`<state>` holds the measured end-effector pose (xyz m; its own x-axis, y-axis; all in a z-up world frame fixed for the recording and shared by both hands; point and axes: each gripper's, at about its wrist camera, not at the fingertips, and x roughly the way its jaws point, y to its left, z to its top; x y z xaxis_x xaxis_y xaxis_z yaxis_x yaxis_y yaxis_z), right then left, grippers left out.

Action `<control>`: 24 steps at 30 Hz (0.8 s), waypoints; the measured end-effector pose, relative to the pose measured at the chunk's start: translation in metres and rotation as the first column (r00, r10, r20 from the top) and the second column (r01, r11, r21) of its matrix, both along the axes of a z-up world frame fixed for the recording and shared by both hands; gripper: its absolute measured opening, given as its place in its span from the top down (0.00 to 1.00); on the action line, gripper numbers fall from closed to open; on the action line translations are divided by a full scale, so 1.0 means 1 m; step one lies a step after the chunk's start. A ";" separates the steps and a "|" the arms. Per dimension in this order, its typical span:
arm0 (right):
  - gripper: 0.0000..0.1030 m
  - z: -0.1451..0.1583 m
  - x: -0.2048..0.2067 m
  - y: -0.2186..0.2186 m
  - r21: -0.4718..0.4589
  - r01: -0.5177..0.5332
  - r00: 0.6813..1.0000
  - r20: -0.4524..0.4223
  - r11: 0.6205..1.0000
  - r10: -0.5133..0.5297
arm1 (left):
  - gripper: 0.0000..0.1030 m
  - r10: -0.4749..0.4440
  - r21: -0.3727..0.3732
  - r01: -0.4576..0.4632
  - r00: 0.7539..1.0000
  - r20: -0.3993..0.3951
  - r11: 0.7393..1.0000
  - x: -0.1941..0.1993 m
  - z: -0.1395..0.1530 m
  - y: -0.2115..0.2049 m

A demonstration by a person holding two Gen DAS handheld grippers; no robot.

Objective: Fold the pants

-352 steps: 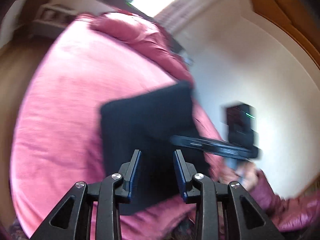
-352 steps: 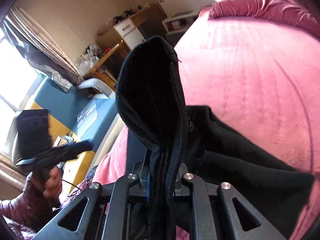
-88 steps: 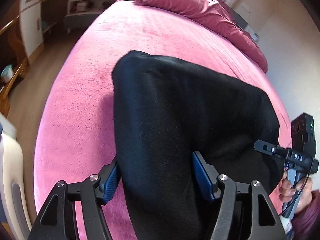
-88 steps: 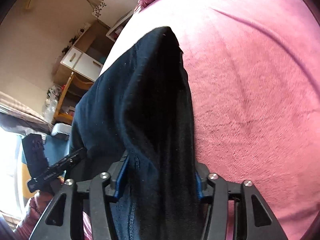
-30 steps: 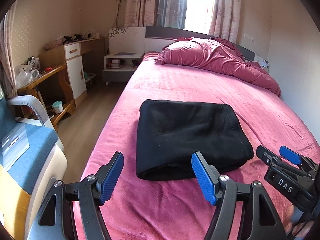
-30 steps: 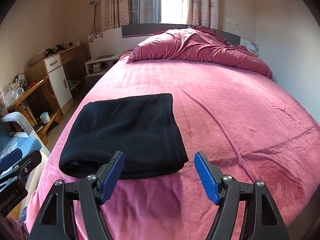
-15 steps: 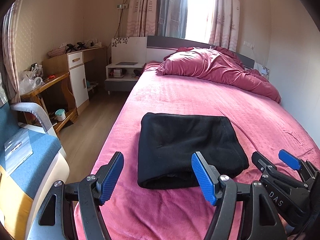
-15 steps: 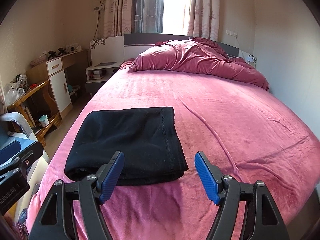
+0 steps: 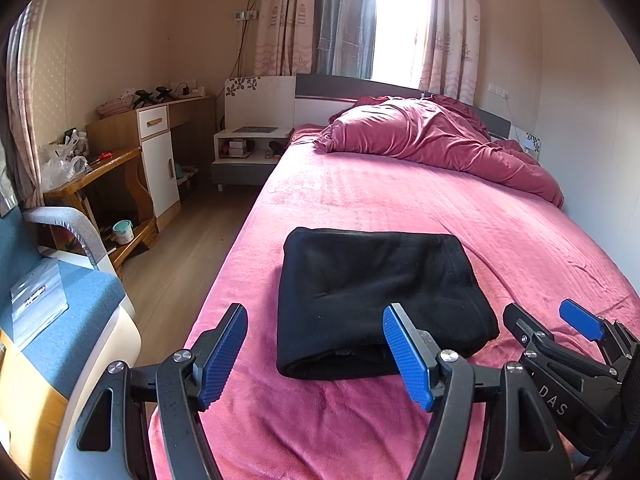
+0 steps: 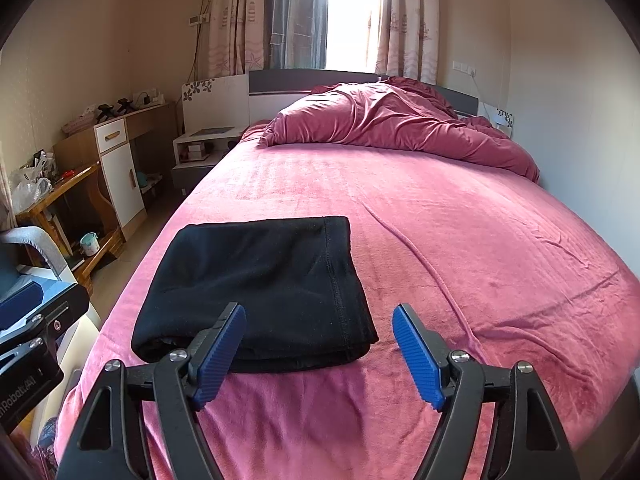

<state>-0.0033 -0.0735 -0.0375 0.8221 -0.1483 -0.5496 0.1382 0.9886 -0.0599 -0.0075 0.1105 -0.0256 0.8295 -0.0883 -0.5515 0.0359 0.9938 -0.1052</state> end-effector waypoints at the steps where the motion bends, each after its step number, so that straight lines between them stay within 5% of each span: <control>1: 0.26 0.000 0.000 0.000 0.000 -0.001 1.000 0.001 1.000 0.001 | 0.30 0.000 0.000 0.000 1.000 0.000 1.000 0.000 0.000 0.000; 24: 0.25 -0.003 -0.003 0.001 -0.001 0.014 1.000 -0.004 1.000 -0.014 | 0.30 0.020 0.005 -0.020 1.000 -0.011 1.000 -0.004 -0.001 -0.003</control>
